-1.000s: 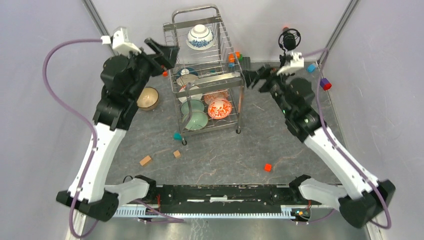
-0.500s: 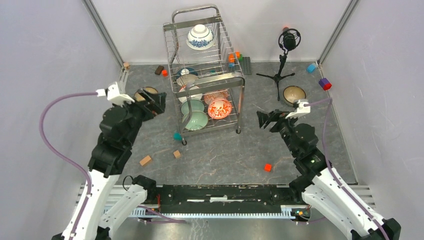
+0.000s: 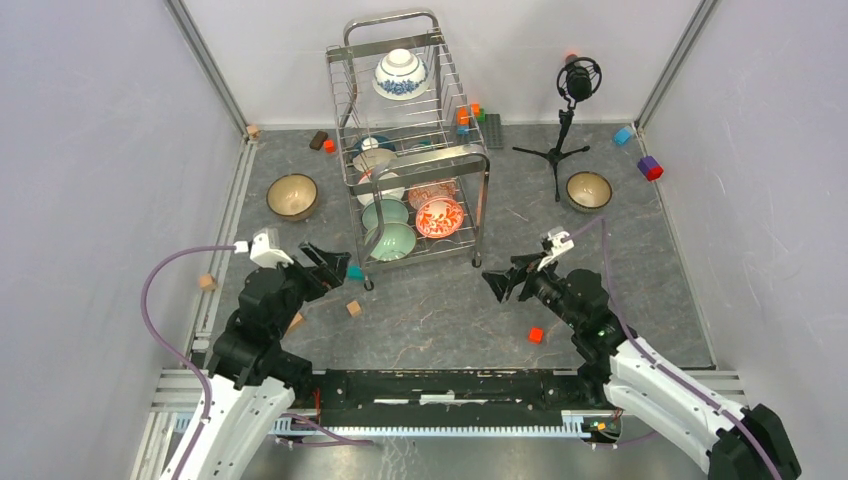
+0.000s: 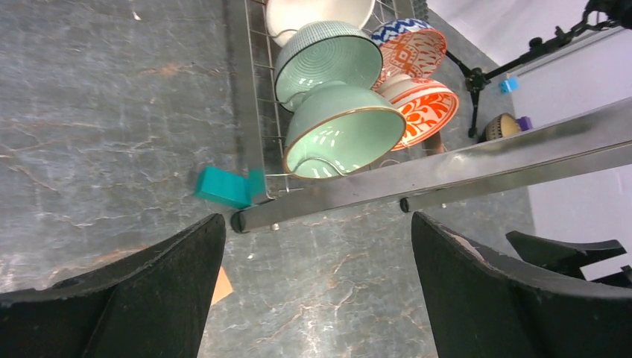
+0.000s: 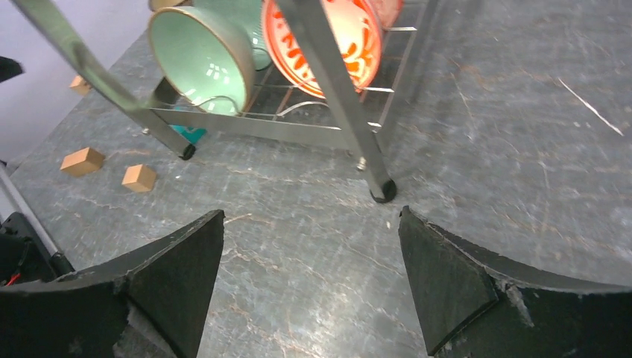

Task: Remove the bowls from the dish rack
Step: Move the dish rack to the center of the board.

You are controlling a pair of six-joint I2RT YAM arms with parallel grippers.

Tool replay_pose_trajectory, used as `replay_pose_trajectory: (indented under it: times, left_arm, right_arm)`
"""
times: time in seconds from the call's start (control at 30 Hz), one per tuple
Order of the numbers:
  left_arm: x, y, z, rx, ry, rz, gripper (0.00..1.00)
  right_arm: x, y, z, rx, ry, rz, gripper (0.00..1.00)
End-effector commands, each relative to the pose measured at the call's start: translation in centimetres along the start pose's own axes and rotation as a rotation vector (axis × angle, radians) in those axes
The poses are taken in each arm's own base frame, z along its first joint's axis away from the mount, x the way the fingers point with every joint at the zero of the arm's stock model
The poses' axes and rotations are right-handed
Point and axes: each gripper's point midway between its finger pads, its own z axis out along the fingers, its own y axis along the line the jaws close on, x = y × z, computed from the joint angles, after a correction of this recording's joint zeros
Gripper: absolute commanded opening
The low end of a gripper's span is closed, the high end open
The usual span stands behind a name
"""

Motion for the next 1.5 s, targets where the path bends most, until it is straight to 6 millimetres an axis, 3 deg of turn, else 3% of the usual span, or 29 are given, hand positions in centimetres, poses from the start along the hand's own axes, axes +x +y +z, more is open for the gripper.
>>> replay_pose_trajectory:
  times: [0.0, 0.17, 0.4, 0.63, 0.73, 1.1, 1.47]
  left_arm:
    - [-0.3, -2.3, 0.3, 0.115, -0.027, -0.134, 1.0]
    - [-0.1, -2.6, 0.2, 0.126, -0.016, -0.166, 1.0]
    - [-0.8, -1.7, -1.1, 0.061, -0.02, -0.144, 1.0]
    - [-2.0, -1.3, -2.1, 0.038, -0.061, -0.122, 1.0]
    - [-2.2, -1.3, -2.4, 0.033, -0.065, -0.111, 1.0]
    - [-2.2, -0.7, -2.5, 0.015, -0.078, -0.09, 1.0]
    - [-2.6, -1.7, -2.0, 0.04, -0.07, -0.085, 1.0]
  right_arm:
    - [-3.6, 1.9, 0.8, -0.055, -0.164, -0.09, 0.93]
    - [-5.6, 2.5, 2.2, -0.011, -0.231, -0.165, 0.93]
    - [-7.9, 1.4, 5.4, 0.123, -0.223, -0.213, 0.88]
    - [-9.0, 1.0, 8.3, 0.185, -0.185, -0.243, 0.76]
    - [-8.7, 1.0, 9.0, 0.19, -0.167, -0.252, 0.64]
    - [-6.8, 0.3, 7.4, 0.208, -0.082, -0.235, 0.01]
    - [-3.6, 0.9, 3.6, 0.152, 0.067, -0.2, 0.0]
